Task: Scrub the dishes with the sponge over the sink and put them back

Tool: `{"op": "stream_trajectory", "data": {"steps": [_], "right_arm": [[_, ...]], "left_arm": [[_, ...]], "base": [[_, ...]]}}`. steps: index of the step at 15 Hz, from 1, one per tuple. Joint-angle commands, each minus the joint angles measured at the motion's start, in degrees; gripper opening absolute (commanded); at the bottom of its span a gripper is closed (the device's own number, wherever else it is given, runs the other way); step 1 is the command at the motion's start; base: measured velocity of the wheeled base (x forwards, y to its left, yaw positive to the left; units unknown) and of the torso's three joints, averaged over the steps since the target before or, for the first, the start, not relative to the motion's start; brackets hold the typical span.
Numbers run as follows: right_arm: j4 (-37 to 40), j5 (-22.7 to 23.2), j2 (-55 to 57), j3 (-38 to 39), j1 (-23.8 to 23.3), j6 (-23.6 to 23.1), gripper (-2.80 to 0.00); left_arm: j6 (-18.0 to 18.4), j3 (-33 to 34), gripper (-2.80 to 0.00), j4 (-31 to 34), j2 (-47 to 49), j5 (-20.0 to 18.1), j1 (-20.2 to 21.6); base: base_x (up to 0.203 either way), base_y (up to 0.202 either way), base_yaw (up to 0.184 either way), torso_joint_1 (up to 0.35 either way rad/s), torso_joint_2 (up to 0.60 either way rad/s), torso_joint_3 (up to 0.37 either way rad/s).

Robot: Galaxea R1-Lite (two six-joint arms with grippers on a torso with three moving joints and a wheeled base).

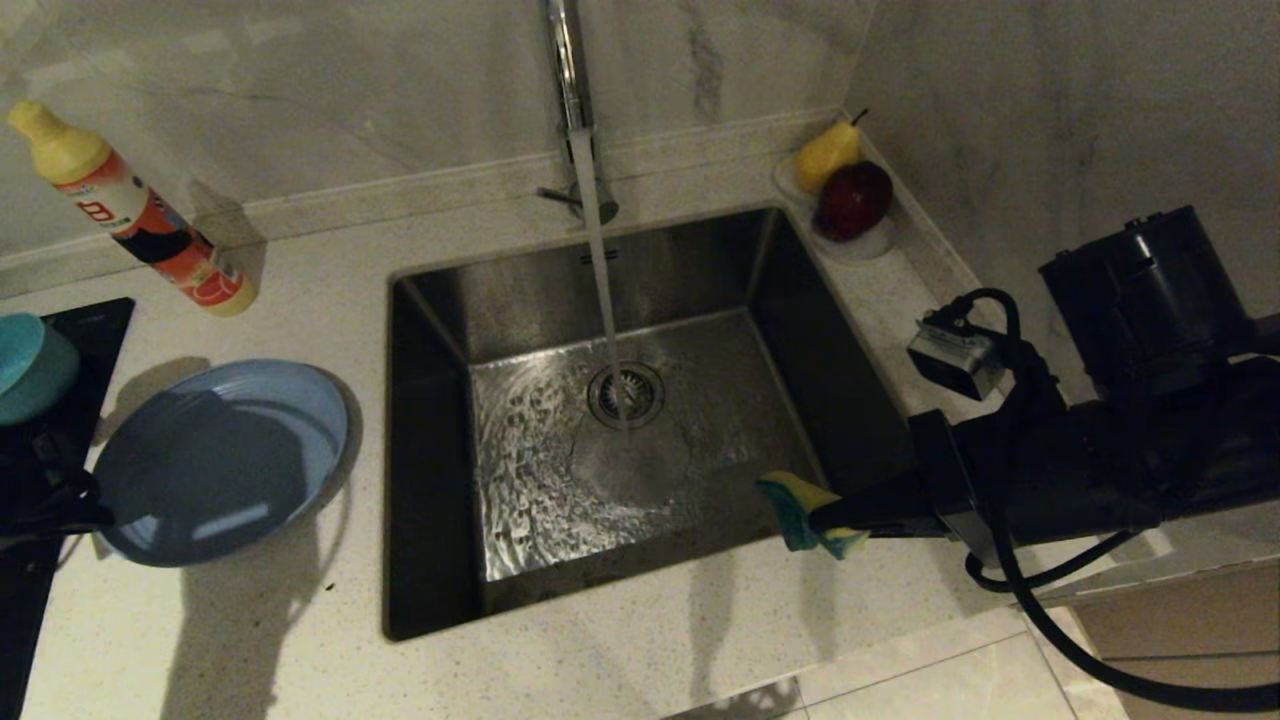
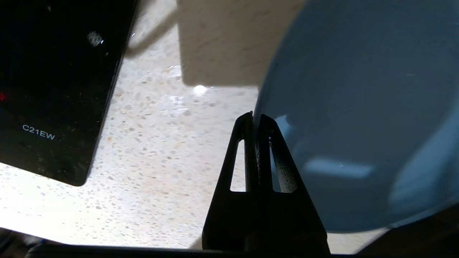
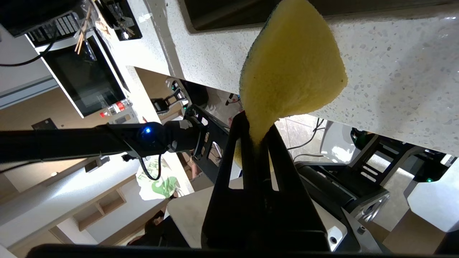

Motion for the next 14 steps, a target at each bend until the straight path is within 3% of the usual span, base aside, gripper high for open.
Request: {"op": "stream_trajectory", "data": {"steps": [1,2,7,14], "right_arm": [[0.10,0.19,0.26,0.13,0.04,0.22,-2.80],[0.05,0.19,0.24,0.24,0.00,0.19,-2.80],[0.10,0.19,0.09,0.13,0.04,0.22,-2.80],[0.10,0.19,-0.17,0.53,-0.03,0.22,-2.80]], "left_arm": [[0.35,0.60,-2.80,0.20,2.60,0.80,0.03],[-0.09,0.60,0.00,0.14,3.11,0.85,0.03],[-1.11,0.68,0.00,0.19,3.60,-2.23,1.33],[-1.83,0.63,0.00,0.20,4.48,-18.36,5.31]], "base": [[0.000,0.000,0.000,0.000,0.00,0.000],[0.000,0.000,0.000,0.000,0.00,0.000],[0.000,0.000,0.000,0.000,0.00,0.000],[0.000,0.000,0.000,0.000,0.00,0.000]]}}
